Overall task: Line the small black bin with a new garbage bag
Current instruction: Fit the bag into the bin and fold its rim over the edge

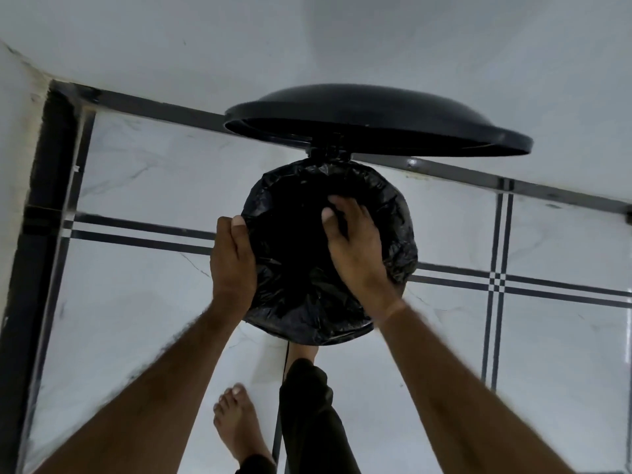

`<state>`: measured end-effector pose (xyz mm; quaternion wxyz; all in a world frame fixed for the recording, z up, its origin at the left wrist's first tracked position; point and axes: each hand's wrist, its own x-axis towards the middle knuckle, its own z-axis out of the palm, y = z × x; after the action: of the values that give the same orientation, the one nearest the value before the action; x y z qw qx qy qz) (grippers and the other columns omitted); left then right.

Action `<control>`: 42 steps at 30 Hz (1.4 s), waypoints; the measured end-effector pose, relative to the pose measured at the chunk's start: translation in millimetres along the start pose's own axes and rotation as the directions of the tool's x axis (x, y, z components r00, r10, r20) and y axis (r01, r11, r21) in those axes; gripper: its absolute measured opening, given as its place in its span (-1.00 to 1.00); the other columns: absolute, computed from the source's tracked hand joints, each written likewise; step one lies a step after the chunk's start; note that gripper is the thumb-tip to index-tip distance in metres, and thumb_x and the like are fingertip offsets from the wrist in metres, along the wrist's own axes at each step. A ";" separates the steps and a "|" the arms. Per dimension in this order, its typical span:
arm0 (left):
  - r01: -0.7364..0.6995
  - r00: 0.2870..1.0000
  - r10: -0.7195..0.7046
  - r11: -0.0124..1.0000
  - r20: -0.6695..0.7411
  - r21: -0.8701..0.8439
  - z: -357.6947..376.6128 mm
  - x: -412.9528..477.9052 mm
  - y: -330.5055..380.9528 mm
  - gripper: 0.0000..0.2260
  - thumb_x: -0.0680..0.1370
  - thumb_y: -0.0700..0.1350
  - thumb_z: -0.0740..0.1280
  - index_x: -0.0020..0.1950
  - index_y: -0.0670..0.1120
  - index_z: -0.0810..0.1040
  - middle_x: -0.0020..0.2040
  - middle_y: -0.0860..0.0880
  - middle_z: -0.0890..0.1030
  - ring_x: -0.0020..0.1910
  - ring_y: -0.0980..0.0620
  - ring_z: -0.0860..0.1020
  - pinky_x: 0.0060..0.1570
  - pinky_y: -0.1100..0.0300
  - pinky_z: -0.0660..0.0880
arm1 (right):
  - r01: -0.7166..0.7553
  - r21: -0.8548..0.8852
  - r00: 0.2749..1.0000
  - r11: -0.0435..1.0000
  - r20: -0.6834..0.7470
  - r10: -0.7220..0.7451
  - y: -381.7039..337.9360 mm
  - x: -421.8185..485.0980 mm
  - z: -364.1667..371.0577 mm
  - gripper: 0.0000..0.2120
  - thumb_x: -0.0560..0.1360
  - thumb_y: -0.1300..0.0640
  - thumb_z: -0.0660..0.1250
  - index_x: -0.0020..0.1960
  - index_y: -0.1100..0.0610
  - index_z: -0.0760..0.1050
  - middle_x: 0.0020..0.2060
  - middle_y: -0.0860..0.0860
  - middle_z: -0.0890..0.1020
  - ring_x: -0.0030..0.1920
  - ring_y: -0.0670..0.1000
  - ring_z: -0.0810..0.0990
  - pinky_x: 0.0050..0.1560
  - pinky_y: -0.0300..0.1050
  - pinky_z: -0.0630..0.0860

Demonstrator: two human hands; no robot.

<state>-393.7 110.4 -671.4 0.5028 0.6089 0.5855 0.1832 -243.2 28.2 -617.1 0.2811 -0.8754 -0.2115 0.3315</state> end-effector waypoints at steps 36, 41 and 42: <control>0.066 0.997 -0.068 0.996 0.031 0.052 -8.2 0.9 3.6 -0.68 0.75 0.06 0.05 -0.07 -0.12 0.30 -0.18 -0.05 0.43 -0.19 -0.03 0.39 -0.14 0.08 0.34 | 0.018 -0.138 0.998 0.990 0.061 -0.010 21.6 -33.8 32.9 -0.64 0.63 0.00 0.33 0.37 0.09 0.57 0.23 0.11 0.67 0.25 0.16 0.63 0.24 -0.03 0.56; 0.132 0.991 -0.133 0.991 0.034 0.027 -13.0 3.0 11.8 -0.65 0.74 0.09 0.07 -0.10 -0.12 0.34 -0.19 -0.03 0.41 -0.22 0.04 0.38 -0.13 0.08 0.34 | 0.212 -0.338 0.923 0.917 -0.239 -0.301 13.6 -8.5 -7.9 -0.54 0.60 0.11 0.38 0.47 0.20 0.49 0.36 0.17 0.53 0.35 0.22 0.47 0.33 0.10 0.49; 0.128 0.992 -0.128 0.990 -0.002 0.065 -13.4 4.2 15.6 -0.62 0.72 0.13 0.06 -0.08 -0.13 0.39 -0.15 -0.05 0.46 -0.15 0.00 0.46 -0.09 0.06 0.37 | 0.189 -0.383 0.914 0.904 -0.268 -0.305 12.5 2.0 -12.2 -0.49 0.60 0.07 0.37 0.50 0.21 0.45 0.38 0.19 0.51 0.37 0.24 0.46 0.39 0.15 0.46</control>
<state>-395.3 122.5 -654.3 0.4941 0.5863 0.6286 0.1305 -231.0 15.5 -618.3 0.1925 -0.9189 -0.3288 0.1025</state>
